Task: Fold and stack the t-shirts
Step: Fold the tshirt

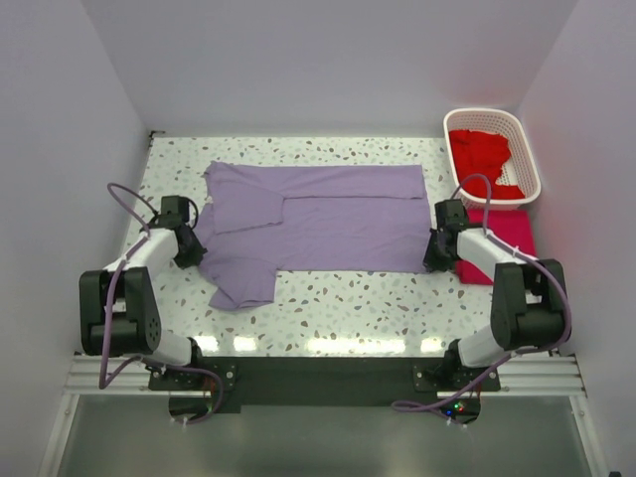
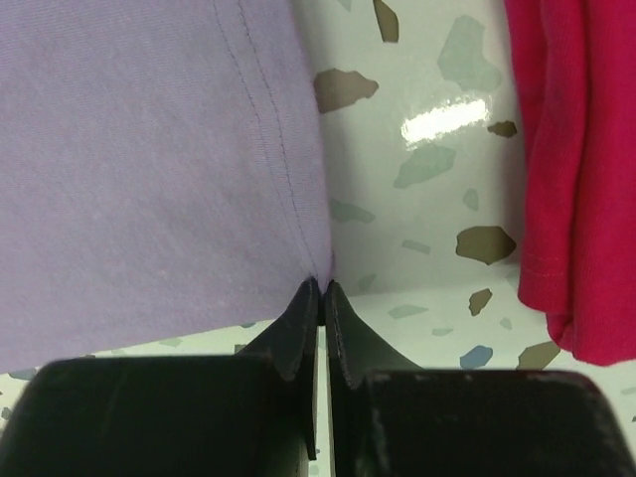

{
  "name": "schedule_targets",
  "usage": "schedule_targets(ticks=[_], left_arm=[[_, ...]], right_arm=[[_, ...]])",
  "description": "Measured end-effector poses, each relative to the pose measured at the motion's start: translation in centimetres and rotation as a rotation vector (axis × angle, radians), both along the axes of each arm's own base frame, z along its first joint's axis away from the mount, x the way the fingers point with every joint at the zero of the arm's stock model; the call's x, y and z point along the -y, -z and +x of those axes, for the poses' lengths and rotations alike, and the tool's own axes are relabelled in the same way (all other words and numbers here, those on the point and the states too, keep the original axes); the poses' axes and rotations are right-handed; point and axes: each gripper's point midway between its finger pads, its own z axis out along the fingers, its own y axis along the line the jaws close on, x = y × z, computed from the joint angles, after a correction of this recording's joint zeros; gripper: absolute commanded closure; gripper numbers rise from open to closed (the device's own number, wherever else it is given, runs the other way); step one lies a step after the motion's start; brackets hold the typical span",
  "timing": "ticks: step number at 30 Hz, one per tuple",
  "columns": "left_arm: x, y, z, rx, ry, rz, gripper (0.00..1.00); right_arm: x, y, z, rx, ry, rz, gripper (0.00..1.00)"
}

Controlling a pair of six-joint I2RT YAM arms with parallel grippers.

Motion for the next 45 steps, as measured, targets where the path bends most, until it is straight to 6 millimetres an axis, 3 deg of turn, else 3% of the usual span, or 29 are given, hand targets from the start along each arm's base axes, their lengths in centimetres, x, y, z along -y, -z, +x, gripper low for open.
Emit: schedule_targets(ticks=[5, 10, 16, 21, 28, 36, 45], left_arm=[[-0.4, -1.6, -0.1, 0.038, -0.014, 0.022, 1.00], [-0.9, -4.1, -0.4, 0.108, -0.037, 0.052, 1.00], [-1.0, -4.4, 0.2, 0.080, -0.054, 0.051, 1.00], [-1.1, -5.0, 2.2, 0.064, -0.052, 0.047, 1.00], [-1.1, -6.5, 7.1, 0.076, -0.040, 0.023, 1.00], [-0.8, -6.4, 12.8, 0.072, -0.016, -0.023, 1.00], [-0.6, -3.8, 14.6, 0.009, 0.007, -0.044, 1.00]], right_arm=[[0.4, -0.6, -1.6, -0.031, 0.007, -0.016, 1.00], [0.8, -3.4, -2.1, 0.017, 0.015, -0.032, 1.00], [0.6, -6.8, 1.2, 0.097, 0.014, -0.027, 1.00], [0.4, -7.9, 4.2, 0.117, 0.006, -0.031, 1.00], [0.3, -7.5, 7.9, 0.096, -0.006, -0.043, 1.00], [0.5, -5.9, 11.6, 0.066, -0.018, -0.068, 1.00], [0.9, -4.8, 13.7, 0.050, -0.022, -0.101, 1.00]])
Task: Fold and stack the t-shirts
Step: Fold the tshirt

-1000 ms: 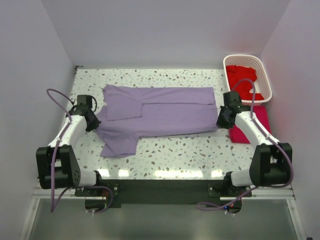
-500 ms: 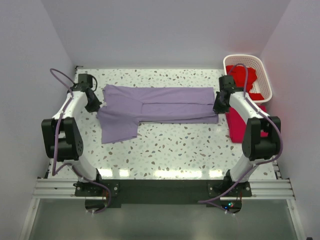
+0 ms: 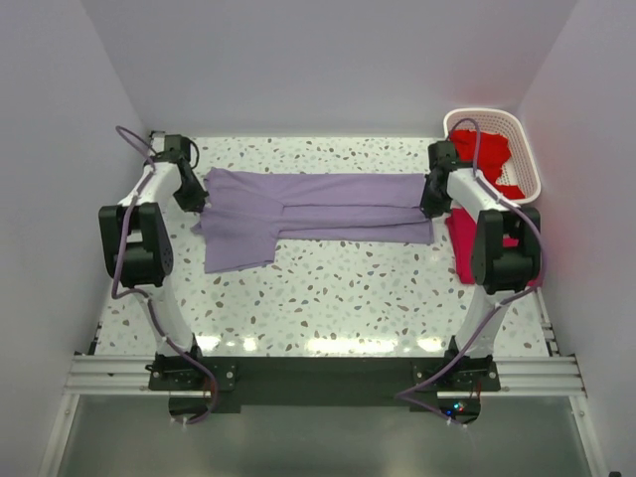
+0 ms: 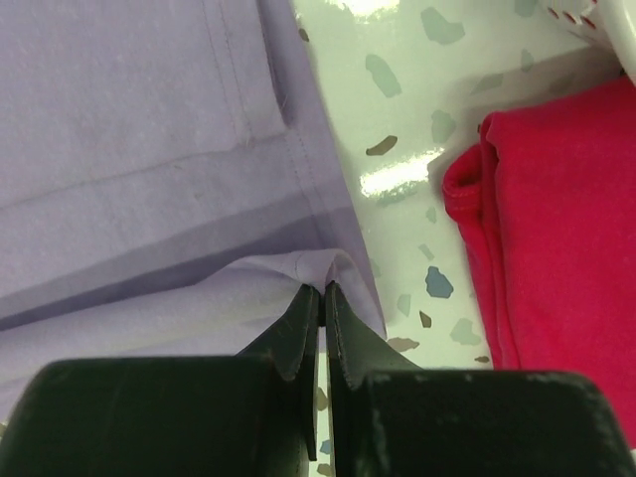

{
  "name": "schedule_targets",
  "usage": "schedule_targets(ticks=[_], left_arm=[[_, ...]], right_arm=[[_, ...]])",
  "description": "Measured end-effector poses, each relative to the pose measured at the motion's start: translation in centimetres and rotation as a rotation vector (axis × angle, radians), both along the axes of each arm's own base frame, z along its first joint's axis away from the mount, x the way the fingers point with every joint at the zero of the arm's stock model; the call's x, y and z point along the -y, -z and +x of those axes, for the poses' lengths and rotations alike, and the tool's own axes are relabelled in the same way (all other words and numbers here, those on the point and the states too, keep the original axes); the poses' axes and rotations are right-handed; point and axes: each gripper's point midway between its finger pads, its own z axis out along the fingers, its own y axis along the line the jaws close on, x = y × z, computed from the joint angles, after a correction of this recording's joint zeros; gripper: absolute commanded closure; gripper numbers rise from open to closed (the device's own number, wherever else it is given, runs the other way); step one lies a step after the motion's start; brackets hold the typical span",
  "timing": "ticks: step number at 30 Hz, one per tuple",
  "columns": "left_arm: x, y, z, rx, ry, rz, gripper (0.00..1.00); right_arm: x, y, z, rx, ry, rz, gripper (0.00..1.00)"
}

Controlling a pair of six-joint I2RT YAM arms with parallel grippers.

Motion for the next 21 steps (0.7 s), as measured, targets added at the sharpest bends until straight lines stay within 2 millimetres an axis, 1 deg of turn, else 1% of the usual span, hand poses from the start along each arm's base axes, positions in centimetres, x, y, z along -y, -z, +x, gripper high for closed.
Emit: schedule_targets(ticks=[4, 11, 17, 20, 21], left_arm=[[0.0, 1.1, 0.0, -0.027, 0.002, -0.004, 1.00], [0.0, 1.0, 0.2, -0.024, 0.003, -0.002, 1.00], [0.0, 0.9, 0.5, -0.012, 0.005, -0.004, 1.00], [0.0, 1.0, 0.8, -0.005, 0.007, -0.005, 0.97], [0.0, 1.1, 0.9, -0.004, 0.008, -0.005, 0.94]], right_arm=[[0.3, 0.1, 0.6, 0.006, 0.009, -0.002, 1.00], [0.9, 0.6, 1.1, 0.008, 0.023, 0.000, 0.98], [1.0, 2.1, 1.3, -0.014, 0.026, 0.000, 0.98], [1.0, 3.0, 1.6, -0.021, 0.028, 0.000, 0.94], [1.0, 3.3, 1.6, -0.022, 0.028, 0.002, 0.94]])
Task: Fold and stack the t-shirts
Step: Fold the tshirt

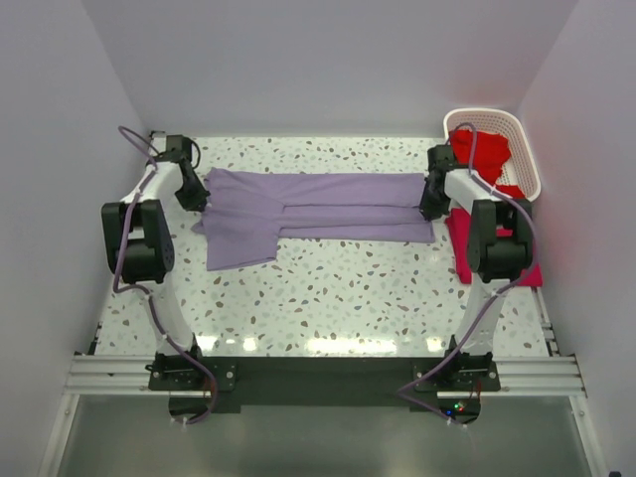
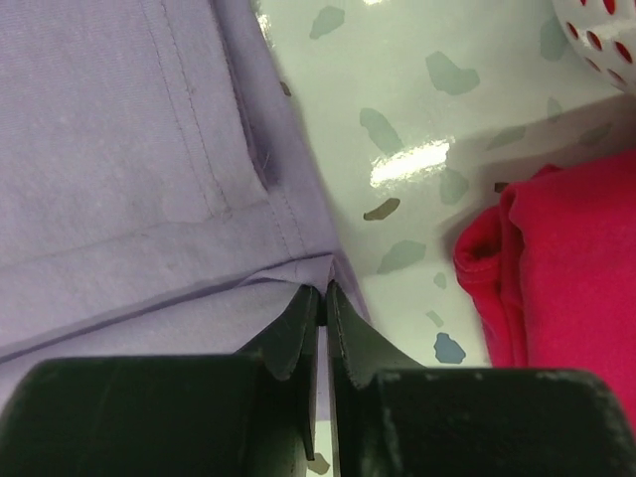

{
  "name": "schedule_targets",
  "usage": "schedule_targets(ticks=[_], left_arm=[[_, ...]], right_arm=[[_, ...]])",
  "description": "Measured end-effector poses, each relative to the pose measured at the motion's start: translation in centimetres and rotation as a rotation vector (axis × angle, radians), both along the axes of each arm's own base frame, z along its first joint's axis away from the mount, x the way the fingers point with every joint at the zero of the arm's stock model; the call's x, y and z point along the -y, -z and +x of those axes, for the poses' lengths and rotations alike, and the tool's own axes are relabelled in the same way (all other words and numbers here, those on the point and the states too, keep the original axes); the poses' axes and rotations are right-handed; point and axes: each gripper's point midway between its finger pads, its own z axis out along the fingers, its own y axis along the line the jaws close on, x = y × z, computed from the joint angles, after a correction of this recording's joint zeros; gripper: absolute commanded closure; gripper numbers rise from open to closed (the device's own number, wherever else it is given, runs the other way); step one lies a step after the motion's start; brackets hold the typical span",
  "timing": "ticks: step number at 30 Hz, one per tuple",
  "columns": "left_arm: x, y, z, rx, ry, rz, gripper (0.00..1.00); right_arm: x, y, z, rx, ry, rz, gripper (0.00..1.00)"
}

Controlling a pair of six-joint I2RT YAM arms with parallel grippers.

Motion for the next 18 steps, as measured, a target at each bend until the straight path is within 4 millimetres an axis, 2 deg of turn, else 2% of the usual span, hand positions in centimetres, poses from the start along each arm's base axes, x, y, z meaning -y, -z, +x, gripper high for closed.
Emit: schedule_targets(ticks=[2, 3, 5, 6, 7, 9, 11, 12, 15, 18], left_arm=[[0.0, 0.3, 0.1, 0.000, 0.003, 0.001, 0.87], [0.0, 0.3, 0.2, 0.000, 0.005, 0.002, 0.79], [-0.1, 0.4, 0.2, -0.001, 0.008, 0.005, 0.71], [-0.1, 0.4, 0.2, 0.000, 0.010, 0.008, 0.61], [-0.2, 0.3, 0.3, 0.005, 0.015, 0.012, 0.59], [-0.2, 0.0, 0.3, 0.014, 0.016, 0.017, 0.47], [-0.2, -1.0, 0.1, 0.037, 0.020, 0.021, 0.41], [-0.2, -1.7, -0.1, 0.057, 0.023, 0.024, 0.36], [0.1, -4.1, -1.5, 0.122, 0.030, 0.038, 0.34], [1.2, -6.5, -5.0, 0.186, 0.048, 0.070, 0.33]], right_arm=[[-0.1, 0.4, 0.2, 0.001, -0.001, 0.003, 0.87], [-0.1, 0.4, 0.2, 0.001, -0.002, 0.005, 0.84], [-0.1, 0.4, 0.3, 0.002, -0.001, 0.008, 0.73], [0.0, 0.4, 0.3, 0.003, -0.002, 0.009, 0.68], [0.1, 0.4, 0.3, 0.003, -0.002, 0.008, 0.61], [0.2, 0.3, 0.3, 0.003, -0.003, 0.011, 0.54], [0.0, -0.2, 0.3, 0.011, -0.008, 0.021, 0.46], [0.0, -0.6, 0.3, 0.018, -0.013, 0.024, 0.44], [-0.5, -2.9, 0.1, 0.067, -0.034, 0.051, 0.37], [-1.5, -6.5, -1.2, 0.142, -0.070, 0.080, 0.30]])
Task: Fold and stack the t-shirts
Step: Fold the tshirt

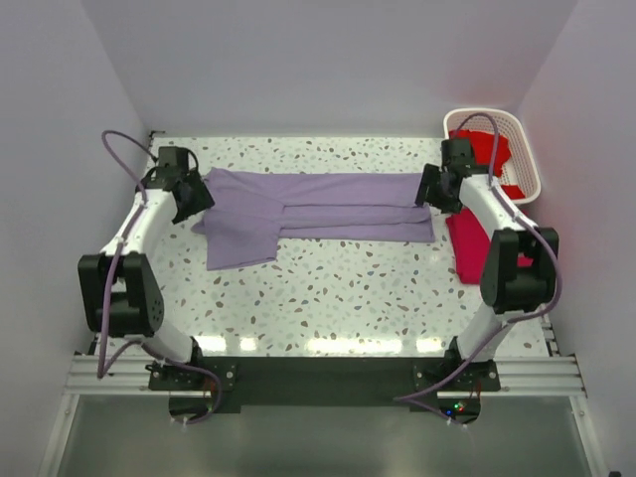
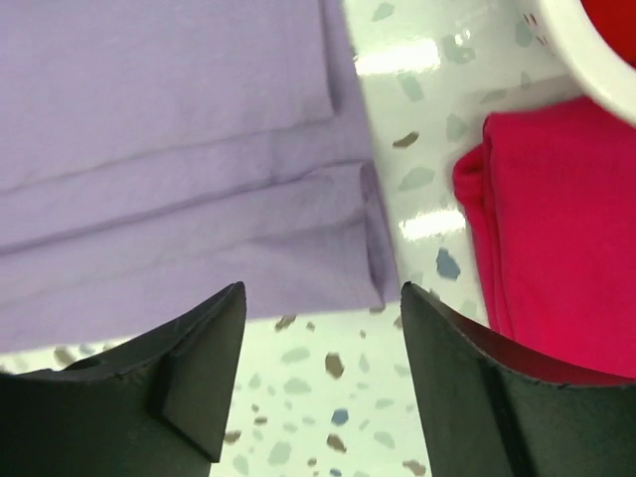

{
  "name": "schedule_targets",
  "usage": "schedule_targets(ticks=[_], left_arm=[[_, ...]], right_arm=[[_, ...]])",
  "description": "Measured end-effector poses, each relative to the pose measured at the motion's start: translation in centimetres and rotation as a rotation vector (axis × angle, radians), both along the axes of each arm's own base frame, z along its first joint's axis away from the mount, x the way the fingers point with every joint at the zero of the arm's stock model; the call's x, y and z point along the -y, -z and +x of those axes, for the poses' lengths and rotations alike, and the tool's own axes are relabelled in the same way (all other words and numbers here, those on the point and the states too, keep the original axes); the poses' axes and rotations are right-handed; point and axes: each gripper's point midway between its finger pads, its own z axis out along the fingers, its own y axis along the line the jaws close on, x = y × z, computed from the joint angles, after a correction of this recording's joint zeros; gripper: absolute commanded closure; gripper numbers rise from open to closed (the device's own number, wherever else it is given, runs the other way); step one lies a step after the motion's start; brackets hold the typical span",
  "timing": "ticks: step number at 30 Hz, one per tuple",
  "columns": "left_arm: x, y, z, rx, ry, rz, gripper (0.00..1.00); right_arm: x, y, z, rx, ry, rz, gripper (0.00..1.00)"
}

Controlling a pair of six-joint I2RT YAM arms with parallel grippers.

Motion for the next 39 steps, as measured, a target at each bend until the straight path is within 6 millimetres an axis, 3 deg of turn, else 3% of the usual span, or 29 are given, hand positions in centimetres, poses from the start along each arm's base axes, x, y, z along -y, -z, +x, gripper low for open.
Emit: schedule_targets(ticks=[3, 5, 9, 12, 16, 25, 28, 29, 32, 36, 39], left_arm=[[2.1, -0.1, -2.7, 0.008, 0.050, 0.024, 0.34], [3.9, 1.0, -4.7, -0.019, 0.102, 0.040, 0.35], [6.7, 5.2, -8.7, -0.138, 0.206, 0.061, 0.38], [7.5, 6.8, -10.3, -0.191, 0.242, 0.074, 0.43], [8.1, 7.5, -10.0, -0.193, 0.259, 0.092, 0.47], [8.4, 10.4, -9.6, -0.265, 0.250, 0.112, 0.54], [8.8, 10.4, -8.9, -0.252, 0.243, 0.107, 0.66], [8.9, 10.4, -8.8, -0.249, 0.244, 0.106, 0.81], [9.2, 10.5, -8.4, -0.243, 0.237, 0.102, 1.00], [9.2, 10.2, -8.0, -0.254, 0.232, 0.111, 1.00], [9.2, 8.6, -6.4, -0.242, 0.224, 0.128, 1.00]], right_arm=[[-1.7, -2.6, -2.2, 0.059, -0.058, 0.024, 0.29], [-3.3, -3.3, -3.9, 0.072, -0.114, 0.030, 0.29], [-8.6, -1.8, -7.8, 0.032, -0.280, 0.065, 0.28], [-11.2, -0.1, -10.8, -0.021, -0.374, 0.094, 0.28], [-12.8, 1.5, -13.1, -0.059, -0.436, 0.125, 0.28], [-13.9, 3.3, -15.1, -0.083, -0.477, 0.164, 0.28], [-14.1, 3.4, -15.2, -0.079, -0.484, 0.175, 0.29], [-14.2, 3.4, -15.2, -0.078, -0.485, 0.177, 0.29], [-14.5, 3.3, -15.1, -0.071, -0.496, 0.192, 0.30], [-14.7, 3.2, -15.0, -0.064, -0.501, 0.198, 0.30], [-14.7, 3.2, -15.0, -0.063, -0.502, 0.197, 0.30]])
